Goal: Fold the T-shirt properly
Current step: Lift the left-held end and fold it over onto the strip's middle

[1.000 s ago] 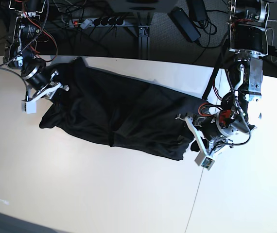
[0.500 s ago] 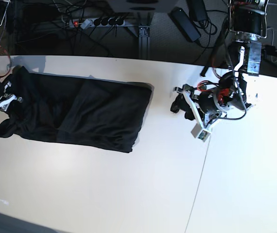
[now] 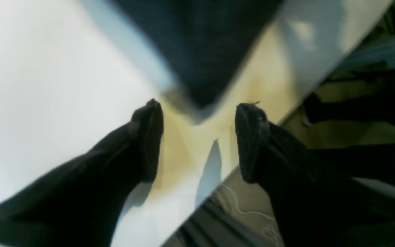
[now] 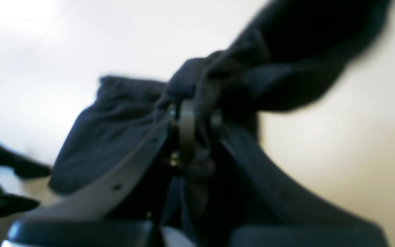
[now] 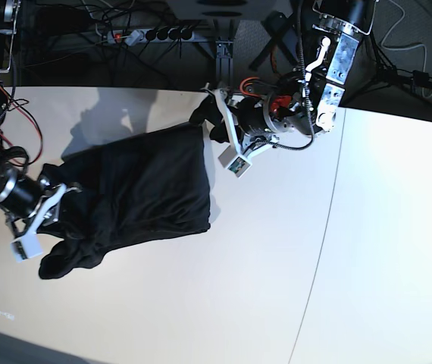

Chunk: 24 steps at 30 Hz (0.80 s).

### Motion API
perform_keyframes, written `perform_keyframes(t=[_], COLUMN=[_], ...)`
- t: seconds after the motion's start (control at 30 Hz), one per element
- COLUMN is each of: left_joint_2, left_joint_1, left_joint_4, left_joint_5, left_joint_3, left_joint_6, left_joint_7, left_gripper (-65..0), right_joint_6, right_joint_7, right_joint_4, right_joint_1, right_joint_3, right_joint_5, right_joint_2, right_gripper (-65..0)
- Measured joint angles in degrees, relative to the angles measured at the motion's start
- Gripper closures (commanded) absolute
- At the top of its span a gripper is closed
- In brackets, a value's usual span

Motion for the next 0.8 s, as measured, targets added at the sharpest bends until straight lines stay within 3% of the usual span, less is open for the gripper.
perform_keyframes(t=[0.2,0.33,0.5,0.77,0.8], left_joint_2=[2.5,2.9,2.7,2.7,2.7], left_joint_1=[0.1,0.1,0.1,0.3,0.2], left_joint_4=[0.0,0.0,0.0,0.0,0.0], left_joint_5=[0.2,0.2,0.2,0.2,0.3], left_joint_3=[-0.1,-0.1,-0.1,-0.1,-0.2], left_joint_6=[0.0,0.0,0.0,0.0,0.0], left_joint_7=[-0.9,-1.0,-0.8,0.9,1.0], left_gripper=[-36.9,-36.9,-36.9,-36.9,-36.9], right_joint_6=[-0.1,-0.1,-0.1,-0.1,-0.1], right_joint_7=[0.3,0.5,-2.1,-2.1,-2.2], right_joint_4=[0.8,0.8,0.8,0.8,0.8], right_joint_1=[4.1,5.4,8.0,8.2,8.3], right_joint_3=[-16.2,-24.0,-33.3,-38.1,-38.1], right_joint_5=[-5.5,-9.6,-20.7,-22.4,-22.2], right_joint_2=[-0.6,-3.3,-7.2,-9.9,-10.2], right_gripper=[0.0,0.0,0.0,0.0,-5.8])
